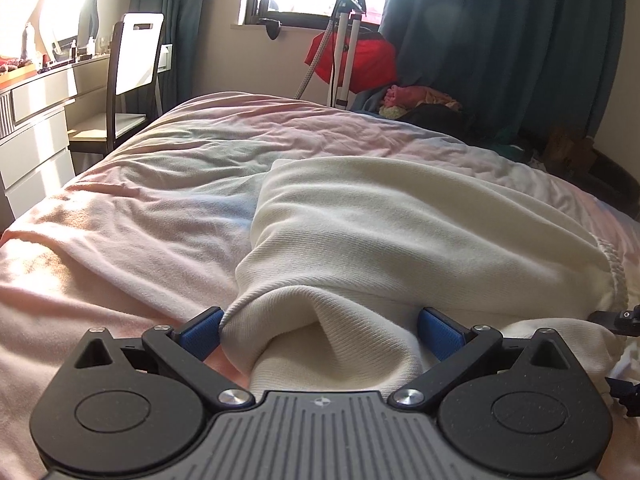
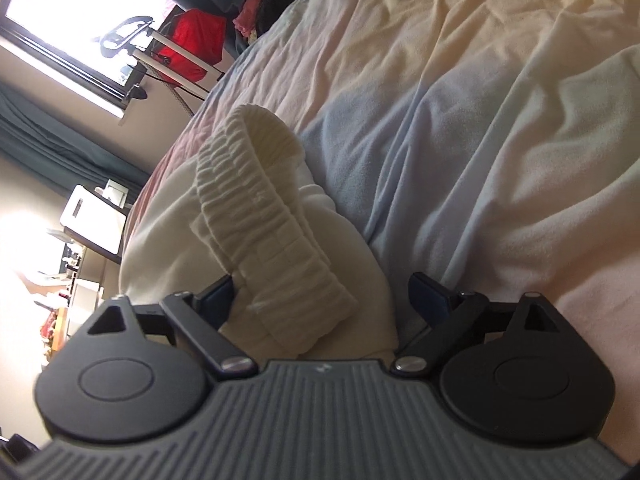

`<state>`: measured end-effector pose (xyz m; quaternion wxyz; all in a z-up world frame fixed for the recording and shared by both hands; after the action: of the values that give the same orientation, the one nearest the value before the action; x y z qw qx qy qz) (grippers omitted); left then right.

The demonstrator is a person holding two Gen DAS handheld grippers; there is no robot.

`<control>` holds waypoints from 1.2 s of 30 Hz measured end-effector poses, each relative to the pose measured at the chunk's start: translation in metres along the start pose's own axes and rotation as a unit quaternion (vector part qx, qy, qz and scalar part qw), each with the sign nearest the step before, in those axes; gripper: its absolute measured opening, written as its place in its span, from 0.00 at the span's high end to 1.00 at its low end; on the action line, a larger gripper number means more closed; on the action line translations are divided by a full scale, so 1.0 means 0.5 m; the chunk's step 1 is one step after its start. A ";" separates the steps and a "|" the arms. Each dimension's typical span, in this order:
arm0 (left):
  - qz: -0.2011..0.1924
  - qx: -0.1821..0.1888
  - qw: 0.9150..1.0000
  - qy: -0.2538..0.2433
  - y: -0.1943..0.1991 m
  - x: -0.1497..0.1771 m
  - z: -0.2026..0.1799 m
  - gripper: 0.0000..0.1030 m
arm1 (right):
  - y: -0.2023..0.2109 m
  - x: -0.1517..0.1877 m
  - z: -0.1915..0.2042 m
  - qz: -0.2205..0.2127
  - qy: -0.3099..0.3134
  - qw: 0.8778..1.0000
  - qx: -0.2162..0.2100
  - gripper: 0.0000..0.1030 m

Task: Fold clothes
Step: 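Lift the cuffs with the right gripper and fold them over the bundle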

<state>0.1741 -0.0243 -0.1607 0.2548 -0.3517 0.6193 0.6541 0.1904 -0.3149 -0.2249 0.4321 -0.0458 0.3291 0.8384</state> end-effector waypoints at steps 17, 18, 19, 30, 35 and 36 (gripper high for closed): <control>0.018 0.004 1.000 0.018 -0.010 0.003 0.007 0.00 | 0.003 -0.003 0.065 0.006 -0.005 0.995 -0.098 0.08; 0.017 0.009 1.000 0.023 -0.007 -0.001 0.009 0.00 | -0.001 0.002 0.070 0.007 0.010 0.996 -0.089 0.08; 0.015 0.014 0.999 0.028 -0.004 -0.004 0.011 0.00 | -0.004 0.007 0.074 0.008 0.025 0.996 -0.080 0.08; 0.058 0.093 0.969 0.221 -0.032 -0.055 0.116 0.00 | 0.043 -0.003 0.155 -0.059 0.126 0.988 -0.064 0.66; 0.135 0.158 0.935 0.287 -0.096 -0.017 0.107 0.01 | 0.035 -0.017 0.149 -0.069 0.124 0.988 -0.067 0.66; 0.136 0.165 0.934 0.286 -0.101 -0.020 0.102 0.03 | 0.031 -0.019 0.144 -0.068 0.122 0.988 -0.065 0.66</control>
<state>0.2118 0.0323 -0.1855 0.0299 -0.3899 0.8068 0.4429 0.1994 -0.2851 -0.1573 0.4409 -0.1977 0.3206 0.8147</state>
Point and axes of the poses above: each gripper's, at about its wrist camera, not at the fingertips, and y roughly against the way its jaws point, z to its left, x to its underside, the point moved 9 cm from there along -y, roughly the way its jaws point, and after that the axes turned 9 degrees about -x, right-handed, at the moved point
